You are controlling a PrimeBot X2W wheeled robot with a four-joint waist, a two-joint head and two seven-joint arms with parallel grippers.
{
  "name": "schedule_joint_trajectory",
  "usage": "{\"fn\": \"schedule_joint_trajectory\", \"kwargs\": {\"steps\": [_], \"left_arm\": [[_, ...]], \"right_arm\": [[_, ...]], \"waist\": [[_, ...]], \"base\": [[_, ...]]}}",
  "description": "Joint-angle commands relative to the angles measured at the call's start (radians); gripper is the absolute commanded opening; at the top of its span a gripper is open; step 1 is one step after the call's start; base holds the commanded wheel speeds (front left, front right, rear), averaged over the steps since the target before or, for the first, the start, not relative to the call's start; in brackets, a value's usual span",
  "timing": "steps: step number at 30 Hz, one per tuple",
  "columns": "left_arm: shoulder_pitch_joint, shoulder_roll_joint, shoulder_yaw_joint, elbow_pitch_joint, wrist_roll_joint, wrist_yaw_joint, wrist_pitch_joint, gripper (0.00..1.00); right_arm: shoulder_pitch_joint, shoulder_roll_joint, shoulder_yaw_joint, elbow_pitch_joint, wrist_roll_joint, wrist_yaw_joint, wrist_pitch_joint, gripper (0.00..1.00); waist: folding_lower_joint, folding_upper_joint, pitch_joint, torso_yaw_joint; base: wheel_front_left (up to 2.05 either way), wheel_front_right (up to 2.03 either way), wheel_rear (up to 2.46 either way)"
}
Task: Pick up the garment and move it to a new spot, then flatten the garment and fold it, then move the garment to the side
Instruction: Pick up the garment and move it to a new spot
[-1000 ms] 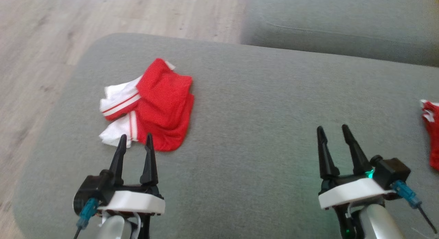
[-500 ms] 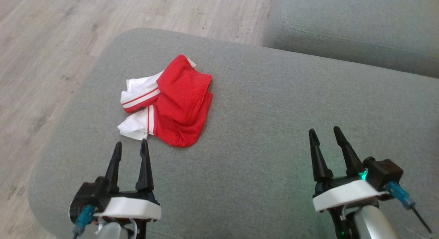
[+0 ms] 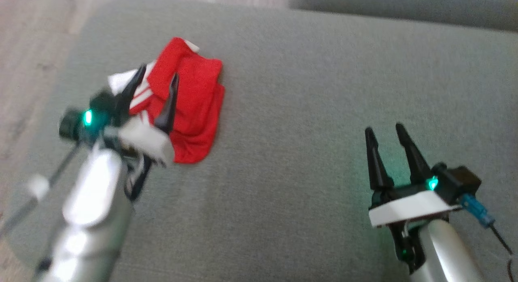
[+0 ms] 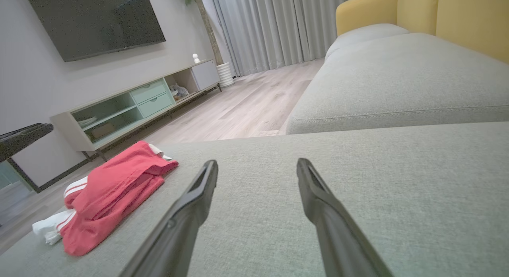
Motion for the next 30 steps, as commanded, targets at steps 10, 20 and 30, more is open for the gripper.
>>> {"fn": "schedule_joint_trajectory", "kwargs": {"steps": [10,20,30], "left_arm": [[-0.379,0.18,-0.305,0.153,-0.221,-0.006,0.312,1.0],[-0.518,0.246,-0.444,0.306,-0.36,-0.007,0.352,1.0],[-0.582,0.221,-0.483,0.484,-0.363,-0.005,0.329,0.0]], "right_arm": [[-0.113,-0.002,0.039,-0.054,0.022,-0.001,-0.011,1.0],[-0.146,-0.002,0.068,-0.069,0.025,-0.001,-0.011,1.0],[-0.149,-0.002,0.064,-0.064,0.023,-0.001,-0.011,1.0]], "waist": [[-0.0003,0.0,0.174,-0.141],[-0.0003,0.0,0.23,-0.199],[-0.0003,0.0,0.235,-0.214]], "base": [[0.0,0.0,0.0],[0.0,0.0,0.0],[0.0,0.0,0.0]]}}
